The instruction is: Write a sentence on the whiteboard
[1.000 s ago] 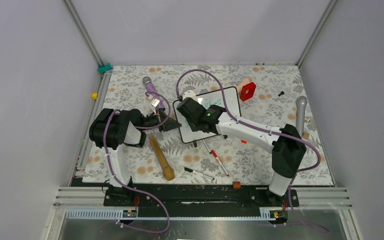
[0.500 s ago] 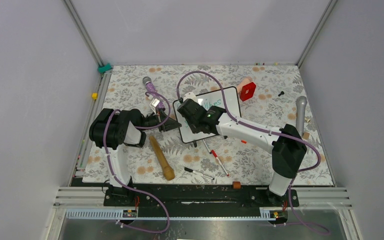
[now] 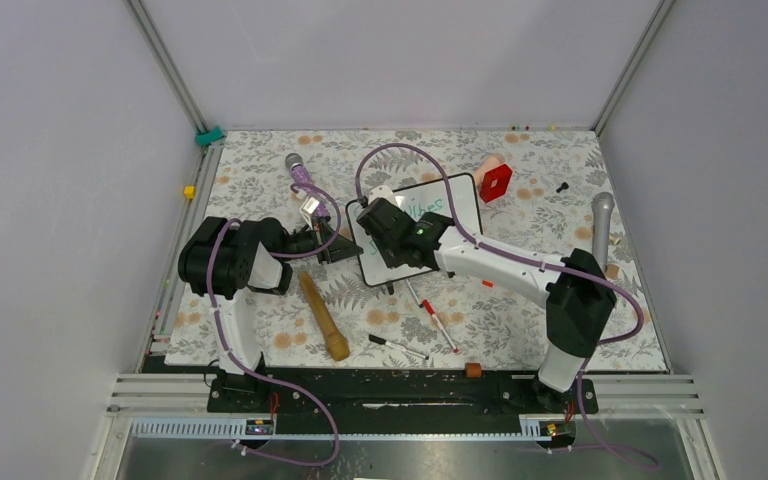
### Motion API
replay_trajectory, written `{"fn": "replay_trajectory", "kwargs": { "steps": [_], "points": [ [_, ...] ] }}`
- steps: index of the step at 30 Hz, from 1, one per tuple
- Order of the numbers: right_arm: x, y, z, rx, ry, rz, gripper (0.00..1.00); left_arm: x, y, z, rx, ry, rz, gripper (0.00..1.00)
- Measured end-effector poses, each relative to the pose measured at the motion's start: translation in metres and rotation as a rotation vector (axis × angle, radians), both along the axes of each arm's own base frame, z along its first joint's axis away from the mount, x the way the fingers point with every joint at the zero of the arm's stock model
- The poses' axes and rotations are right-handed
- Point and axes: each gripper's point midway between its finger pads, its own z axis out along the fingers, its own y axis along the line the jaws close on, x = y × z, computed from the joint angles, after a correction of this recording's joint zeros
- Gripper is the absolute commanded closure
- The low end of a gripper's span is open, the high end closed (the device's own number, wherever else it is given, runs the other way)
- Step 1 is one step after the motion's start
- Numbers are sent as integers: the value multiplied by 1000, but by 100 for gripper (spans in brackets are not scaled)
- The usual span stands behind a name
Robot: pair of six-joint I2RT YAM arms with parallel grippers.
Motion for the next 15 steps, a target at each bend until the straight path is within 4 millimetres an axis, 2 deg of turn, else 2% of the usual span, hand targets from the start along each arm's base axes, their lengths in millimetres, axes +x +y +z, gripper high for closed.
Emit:
{"fn": "replay_trajectory", "kwargs": {
  "steps": [4,12,15],
  "points": [
    [1,-3,5,9,-6,-5,100,0,0,0,0,0,0,99],
    [1,-9,38,93,-65,-11,100,0,0,0,0,0,0,99],
    [5,-9,41,109,-77,-18,100,0,0,0,0,0,0,99]
  ]
}}
